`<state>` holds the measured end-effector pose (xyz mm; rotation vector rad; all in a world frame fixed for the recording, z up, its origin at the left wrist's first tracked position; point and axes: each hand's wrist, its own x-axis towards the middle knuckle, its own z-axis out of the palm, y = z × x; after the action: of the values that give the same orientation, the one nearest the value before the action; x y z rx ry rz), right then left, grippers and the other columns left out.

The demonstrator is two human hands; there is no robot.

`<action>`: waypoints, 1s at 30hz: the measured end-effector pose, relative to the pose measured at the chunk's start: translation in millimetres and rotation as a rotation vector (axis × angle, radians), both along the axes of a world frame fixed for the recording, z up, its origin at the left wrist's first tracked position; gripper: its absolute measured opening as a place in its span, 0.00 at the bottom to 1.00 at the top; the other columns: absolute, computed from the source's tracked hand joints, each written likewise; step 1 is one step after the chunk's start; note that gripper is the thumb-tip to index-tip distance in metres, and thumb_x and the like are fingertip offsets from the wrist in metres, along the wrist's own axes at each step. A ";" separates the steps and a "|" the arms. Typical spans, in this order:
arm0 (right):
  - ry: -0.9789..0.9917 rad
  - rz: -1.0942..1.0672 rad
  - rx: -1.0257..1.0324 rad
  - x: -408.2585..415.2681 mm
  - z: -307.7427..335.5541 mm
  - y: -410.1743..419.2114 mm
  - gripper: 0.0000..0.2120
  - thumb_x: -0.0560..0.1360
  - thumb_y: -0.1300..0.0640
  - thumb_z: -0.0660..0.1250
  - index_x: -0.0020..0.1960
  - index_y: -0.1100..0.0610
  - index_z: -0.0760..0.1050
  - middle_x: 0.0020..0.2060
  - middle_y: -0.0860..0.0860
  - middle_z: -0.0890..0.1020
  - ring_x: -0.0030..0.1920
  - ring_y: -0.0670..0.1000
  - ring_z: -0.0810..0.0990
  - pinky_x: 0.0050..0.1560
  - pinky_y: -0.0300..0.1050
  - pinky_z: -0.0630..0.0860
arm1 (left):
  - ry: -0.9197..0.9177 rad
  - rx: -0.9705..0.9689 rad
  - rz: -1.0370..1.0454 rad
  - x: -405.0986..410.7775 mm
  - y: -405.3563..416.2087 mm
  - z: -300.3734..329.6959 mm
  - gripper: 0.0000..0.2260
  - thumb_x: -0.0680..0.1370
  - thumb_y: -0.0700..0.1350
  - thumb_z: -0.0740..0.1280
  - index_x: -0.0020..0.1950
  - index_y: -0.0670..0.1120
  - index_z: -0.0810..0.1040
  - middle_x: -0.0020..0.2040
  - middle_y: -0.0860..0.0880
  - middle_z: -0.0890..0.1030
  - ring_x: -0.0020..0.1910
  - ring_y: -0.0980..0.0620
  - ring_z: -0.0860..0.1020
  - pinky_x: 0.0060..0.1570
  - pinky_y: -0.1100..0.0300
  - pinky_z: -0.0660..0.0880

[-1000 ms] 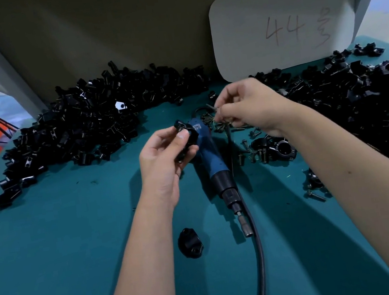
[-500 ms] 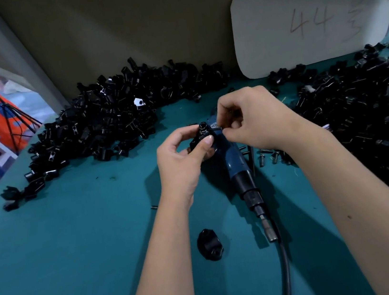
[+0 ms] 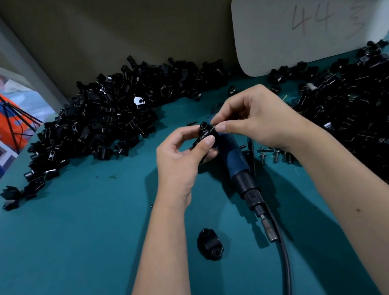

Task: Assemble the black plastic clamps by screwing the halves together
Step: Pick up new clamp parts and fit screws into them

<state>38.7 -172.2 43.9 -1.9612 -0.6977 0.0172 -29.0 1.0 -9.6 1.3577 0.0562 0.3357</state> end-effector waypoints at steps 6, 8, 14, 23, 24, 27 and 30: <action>0.044 -0.065 0.003 -3.0 -1.8 8.2 0.02 0.76 0.59 0.76 0.46 0.54 0.88 0.38 0.48 0.88 0.36 0.41 0.82 0.44 0.37 0.79 | 0.056 -0.080 -0.004 -2.5 3.3 3.2 0.08 0.76 0.32 0.74 0.47 0.46 0.84 0.50 0.42 0.84 0.44 0.45 0.84 0.44 0.58 0.83; 0.103 -0.110 -0.098 0.2 -2.5 7.0 0.05 0.79 0.56 0.73 0.47 0.54 0.87 0.37 0.50 0.87 0.31 0.40 0.77 0.40 0.39 0.77 | 0.107 -0.154 -0.022 -2.0 1.5 5.0 0.07 0.77 0.34 0.73 0.50 0.45 0.82 0.46 0.44 0.86 0.40 0.46 0.85 0.44 0.59 0.84; 0.314 -0.189 -0.186 1.2 0.3 1.3 0.15 0.81 0.73 0.57 0.54 0.61 0.80 0.41 0.53 0.80 0.39 0.49 0.79 0.42 0.39 0.80 | 0.174 -0.493 -0.001 1.2 2.6 7.7 0.04 0.79 0.39 0.72 0.52 0.41 0.80 0.43 0.46 0.86 0.40 0.49 0.85 0.42 0.64 0.81; 0.339 -0.287 0.240 2.7 -4.5 -5.4 0.06 0.80 0.72 0.67 0.48 0.64 0.80 0.42 0.64 0.86 0.40 0.57 0.89 0.43 0.43 0.85 | 0.192 -0.522 -0.089 -2.2 -1.6 10.8 0.26 0.67 0.37 0.76 0.64 0.37 0.76 0.48 0.42 0.87 0.42 0.52 0.85 0.44 0.66 0.81; 0.329 -0.265 0.279 2.3 -5.2 -3.4 0.04 0.80 0.69 0.69 0.48 0.64 0.81 0.39 0.63 0.86 0.39 0.57 0.89 0.43 0.44 0.86 | 0.192 -0.515 -0.098 -2.6 -2.9 11.0 0.27 0.66 0.37 0.77 0.65 0.37 0.76 0.48 0.42 0.87 0.42 0.52 0.86 0.44 0.66 0.81; 0.294 -0.156 0.349 0.9 -6.5 4.4 0.04 0.80 0.65 0.71 0.46 0.64 0.82 0.34 0.60 0.86 0.35 0.58 0.88 0.39 0.43 0.84 | 0.190 -0.500 -0.123 -3.4 -5.2 11.0 0.22 0.67 0.37 0.77 0.60 0.39 0.78 0.46 0.45 0.87 0.42 0.53 0.85 0.44 0.67 0.80; 0.199 -0.102 0.334 -1.7 -7.3 11.8 0.05 0.79 0.64 0.73 0.45 0.63 0.83 0.33 0.58 0.86 0.33 0.57 0.87 0.37 0.43 0.83 | 0.188 -0.500 -0.143 -4.5 -5.2 11.6 0.20 0.67 0.38 0.76 0.58 0.40 0.78 0.44 0.46 0.87 0.42 0.54 0.85 0.43 0.68 0.80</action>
<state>36.9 -160.4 36.6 -1.6447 -0.4374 0.0309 -33.5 -4.1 2.1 0.8867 0.1862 0.0623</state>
